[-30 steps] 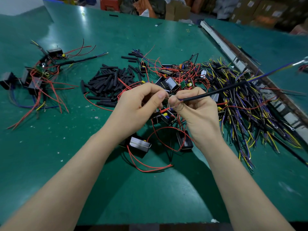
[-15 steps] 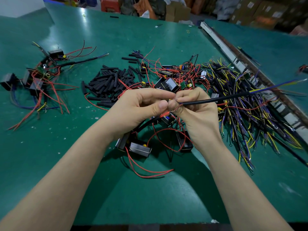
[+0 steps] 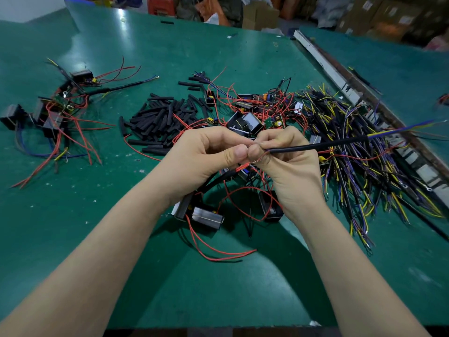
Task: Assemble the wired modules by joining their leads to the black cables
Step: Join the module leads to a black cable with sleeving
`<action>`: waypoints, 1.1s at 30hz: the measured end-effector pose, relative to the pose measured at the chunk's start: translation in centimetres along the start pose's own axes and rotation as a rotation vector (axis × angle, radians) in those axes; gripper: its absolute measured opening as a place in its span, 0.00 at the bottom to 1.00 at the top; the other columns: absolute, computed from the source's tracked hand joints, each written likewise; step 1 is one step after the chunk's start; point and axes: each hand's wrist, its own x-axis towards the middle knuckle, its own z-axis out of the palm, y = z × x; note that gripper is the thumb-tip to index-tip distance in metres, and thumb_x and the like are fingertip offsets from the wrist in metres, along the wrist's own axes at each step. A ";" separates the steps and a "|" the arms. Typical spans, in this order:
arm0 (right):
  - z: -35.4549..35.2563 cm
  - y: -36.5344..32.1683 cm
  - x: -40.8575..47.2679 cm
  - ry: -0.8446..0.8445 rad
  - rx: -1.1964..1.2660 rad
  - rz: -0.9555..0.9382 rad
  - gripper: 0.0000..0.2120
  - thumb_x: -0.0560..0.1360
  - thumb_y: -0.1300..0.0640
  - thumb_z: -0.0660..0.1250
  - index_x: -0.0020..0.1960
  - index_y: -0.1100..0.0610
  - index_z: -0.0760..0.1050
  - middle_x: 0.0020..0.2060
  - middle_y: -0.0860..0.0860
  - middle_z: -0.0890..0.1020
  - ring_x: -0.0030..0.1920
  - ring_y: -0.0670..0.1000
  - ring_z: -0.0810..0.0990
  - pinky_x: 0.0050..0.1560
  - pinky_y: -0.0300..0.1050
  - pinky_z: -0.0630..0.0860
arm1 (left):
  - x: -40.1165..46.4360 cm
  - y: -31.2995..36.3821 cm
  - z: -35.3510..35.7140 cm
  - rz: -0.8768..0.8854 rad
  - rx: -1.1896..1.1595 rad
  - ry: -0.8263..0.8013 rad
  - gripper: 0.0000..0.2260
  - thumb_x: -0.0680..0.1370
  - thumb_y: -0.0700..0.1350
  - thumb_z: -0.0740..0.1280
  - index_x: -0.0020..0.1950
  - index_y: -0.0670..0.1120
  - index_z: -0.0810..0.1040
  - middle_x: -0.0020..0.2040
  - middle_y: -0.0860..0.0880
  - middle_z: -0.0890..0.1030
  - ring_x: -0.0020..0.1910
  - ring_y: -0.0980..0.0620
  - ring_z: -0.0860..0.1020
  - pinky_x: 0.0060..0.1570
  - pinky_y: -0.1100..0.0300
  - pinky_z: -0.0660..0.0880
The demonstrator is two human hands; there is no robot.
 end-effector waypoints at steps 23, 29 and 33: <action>-0.3 0.9 -0.1 0.084 -0.785 -0.346 0.05 0.76 0.64 0.68 0.51 0.59 0.80 0.46 0.44 0.72 0.44 0.42 0.73 0.45 0.35 0.70 | 0.6 -0.4 0.5 -0.049 0.319 0.341 0.06 0.78 0.43 0.66 0.42 0.45 0.81 0.30 0.55 0.79 0.30 0.59 0.72 0.34 0.66 0.69; -0.3 1.0 -0.1 -0.013 -0.888 -0.405 0.06 0.73 0.70 0.69 0.49 0.64 0.81 0.45 0.51 0.73 0.44 0.43 0.73 0.45 0.30 0.66 | 0.2 -0.3 0.4 -0.005 0.597 0.306 0.07 0.75 0.44 0.68 0.36 0.48 0.77 0.25 0.56 0.73 0.26 0.61 0.68 0.29 0.71 0.63; -0.7 0.6 -0.1 -0.092 -0.847 -0.313 0.07 0.74 0.68 0.69 0.50 0.60 0.81 0.45 0.49 0.76 0.45 0.40 0.75 0.47 0.31 0.68 | 0.0 0.6 0.1 0.088 0.885 0.162 0.08 0.70 0.49 0.64 0.39 0.46 0.78 0.35 0.49 0.80 0.37 0.54 0.75 0.42 0.62 0.71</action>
